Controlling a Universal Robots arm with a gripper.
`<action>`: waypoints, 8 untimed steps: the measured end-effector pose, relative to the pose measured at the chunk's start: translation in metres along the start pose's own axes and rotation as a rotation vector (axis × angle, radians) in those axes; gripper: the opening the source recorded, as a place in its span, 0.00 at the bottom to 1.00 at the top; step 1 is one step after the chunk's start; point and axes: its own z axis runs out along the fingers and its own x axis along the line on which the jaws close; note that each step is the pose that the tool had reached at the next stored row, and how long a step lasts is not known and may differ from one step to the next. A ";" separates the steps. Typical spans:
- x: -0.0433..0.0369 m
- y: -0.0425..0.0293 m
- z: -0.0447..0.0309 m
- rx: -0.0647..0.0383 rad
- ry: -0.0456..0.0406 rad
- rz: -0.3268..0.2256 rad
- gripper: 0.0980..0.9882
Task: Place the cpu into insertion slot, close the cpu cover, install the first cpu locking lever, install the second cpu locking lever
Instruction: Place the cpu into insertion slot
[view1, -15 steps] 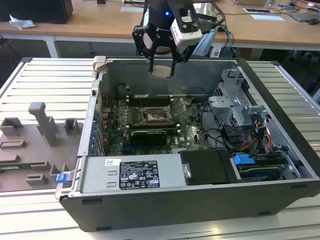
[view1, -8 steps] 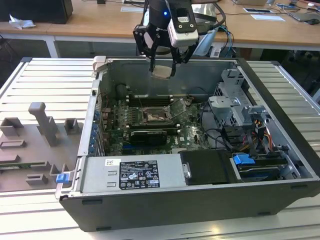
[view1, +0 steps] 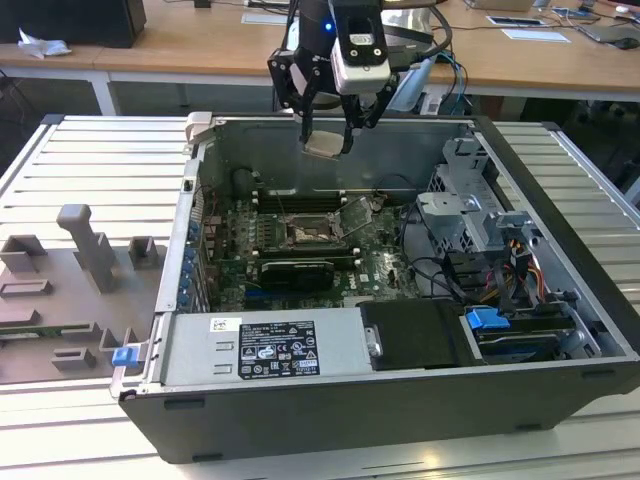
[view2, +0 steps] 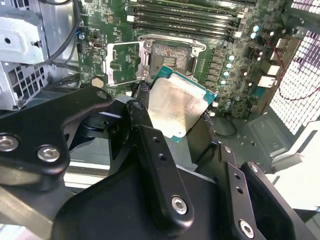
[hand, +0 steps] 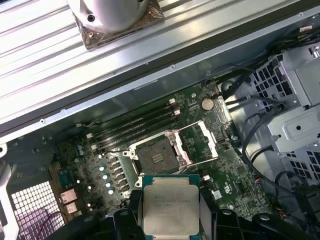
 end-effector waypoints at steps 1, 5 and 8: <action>-0.0001 0.0000 0.0001 0.000 -0.0013 0.014 0.50; -0.0002 0.0001 0.0001 -0.001 -0.0055 0.061 0.50; -0.0004 0.0002 0.0002 -0.002 -0.0084 0.093 0.50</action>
